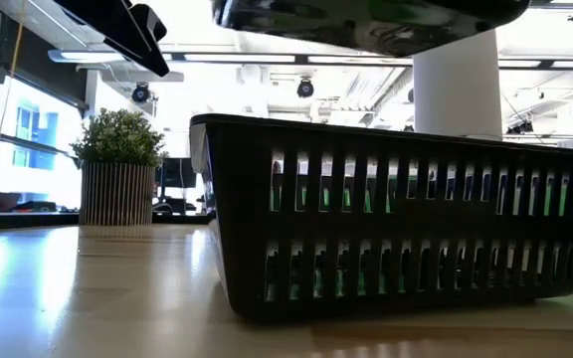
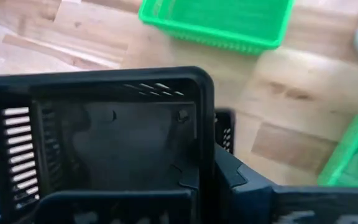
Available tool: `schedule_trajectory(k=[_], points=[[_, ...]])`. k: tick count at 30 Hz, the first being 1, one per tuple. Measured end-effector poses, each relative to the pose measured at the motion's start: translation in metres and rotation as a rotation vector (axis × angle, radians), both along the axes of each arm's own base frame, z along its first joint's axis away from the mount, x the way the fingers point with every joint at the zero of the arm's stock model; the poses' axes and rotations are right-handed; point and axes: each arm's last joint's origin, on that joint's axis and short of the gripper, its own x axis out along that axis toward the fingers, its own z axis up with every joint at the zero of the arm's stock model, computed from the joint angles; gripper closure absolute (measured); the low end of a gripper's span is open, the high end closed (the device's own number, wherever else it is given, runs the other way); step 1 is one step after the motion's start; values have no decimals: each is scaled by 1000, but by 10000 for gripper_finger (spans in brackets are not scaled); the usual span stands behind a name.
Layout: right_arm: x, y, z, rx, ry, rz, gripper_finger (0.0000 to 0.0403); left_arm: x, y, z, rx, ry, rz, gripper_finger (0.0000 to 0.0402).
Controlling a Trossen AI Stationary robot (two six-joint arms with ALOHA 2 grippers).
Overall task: Stack baskets by color
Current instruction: Stack the left black bin on the center black bin
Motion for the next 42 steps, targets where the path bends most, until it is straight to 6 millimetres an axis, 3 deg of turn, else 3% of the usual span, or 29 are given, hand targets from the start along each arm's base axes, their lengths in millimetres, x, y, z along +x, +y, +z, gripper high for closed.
schedule_trajectory(k=[15,42], points=[[11,13,-39,85,99,-95,403,-1,-1,-1,-2,13,-12,206],[18,15,-62,100,185,-110,403,-2,0,-2,5,31,-10,206]])
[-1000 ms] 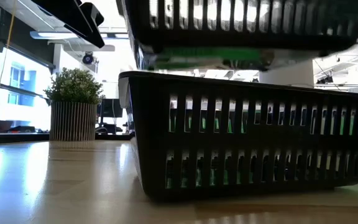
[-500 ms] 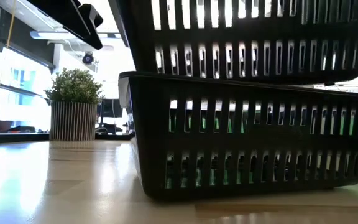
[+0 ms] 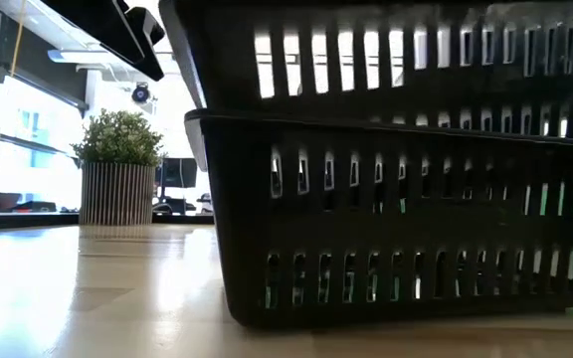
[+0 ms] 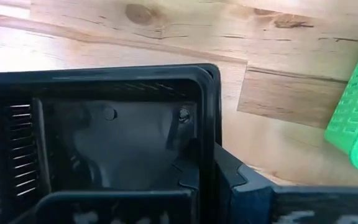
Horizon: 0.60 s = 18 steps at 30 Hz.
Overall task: Stack baskets by color
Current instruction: Stack the left black bin on the center black bin
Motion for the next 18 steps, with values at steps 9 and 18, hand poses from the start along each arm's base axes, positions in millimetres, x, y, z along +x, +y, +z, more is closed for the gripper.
schedule_trajectory(k=[9,18], points=[[1,-3,0,-24,0,11,357,0,0,0,0,1,0,206],[-1,-6,2,-62,21,32,288,-2,1,-2,8,29,1,206]])
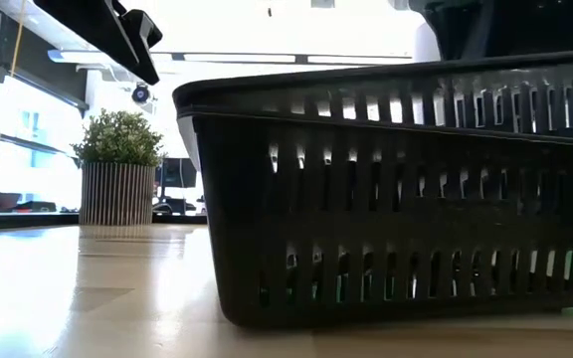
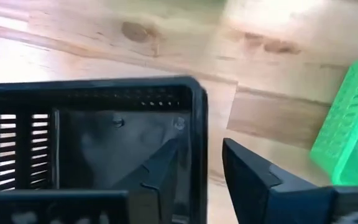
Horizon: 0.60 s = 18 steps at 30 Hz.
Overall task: Stack baskets by color
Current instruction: Stack the left black bin on the center black bin
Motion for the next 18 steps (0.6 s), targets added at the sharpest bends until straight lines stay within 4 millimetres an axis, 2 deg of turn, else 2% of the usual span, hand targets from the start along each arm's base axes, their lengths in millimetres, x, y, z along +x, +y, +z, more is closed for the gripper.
schedule_trajectory(k=[4,13,18], points=[[-1,-2,5,-25,-15,8,286,0,0,0,4,-1,3,206],[-8,0,2,21,75,-19,286,0,0,0,5,-2,4,206],[-6,4,-11,52,132,-27,286,0,0,0,5,-2,4,206]])
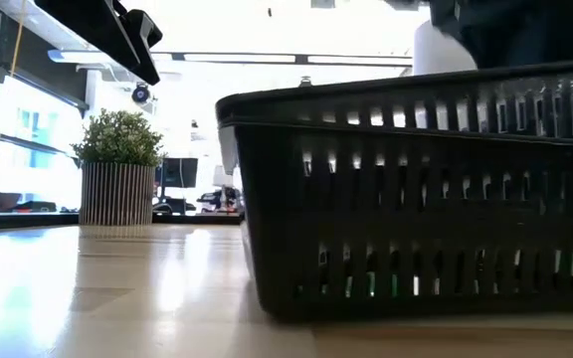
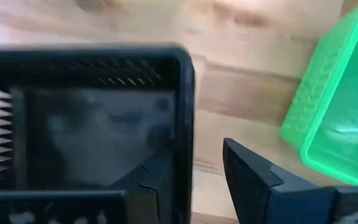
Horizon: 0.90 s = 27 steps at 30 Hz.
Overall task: Stack baskets by color
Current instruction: Stack the left black bin on the center black bin
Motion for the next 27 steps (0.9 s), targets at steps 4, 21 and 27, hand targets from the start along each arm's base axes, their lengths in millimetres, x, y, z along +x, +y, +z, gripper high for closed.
schedule_trajectory(k=[4,21,27], points=[[2,3,-12,17,45,18,286,0,0,0,0,0,0,206],[1,2,21,-98,28,70,286,0,0,0,-2,-1,2,206],[-2,2,24,-86,82,103,286,0,0,0,-1,-1,1,206]])
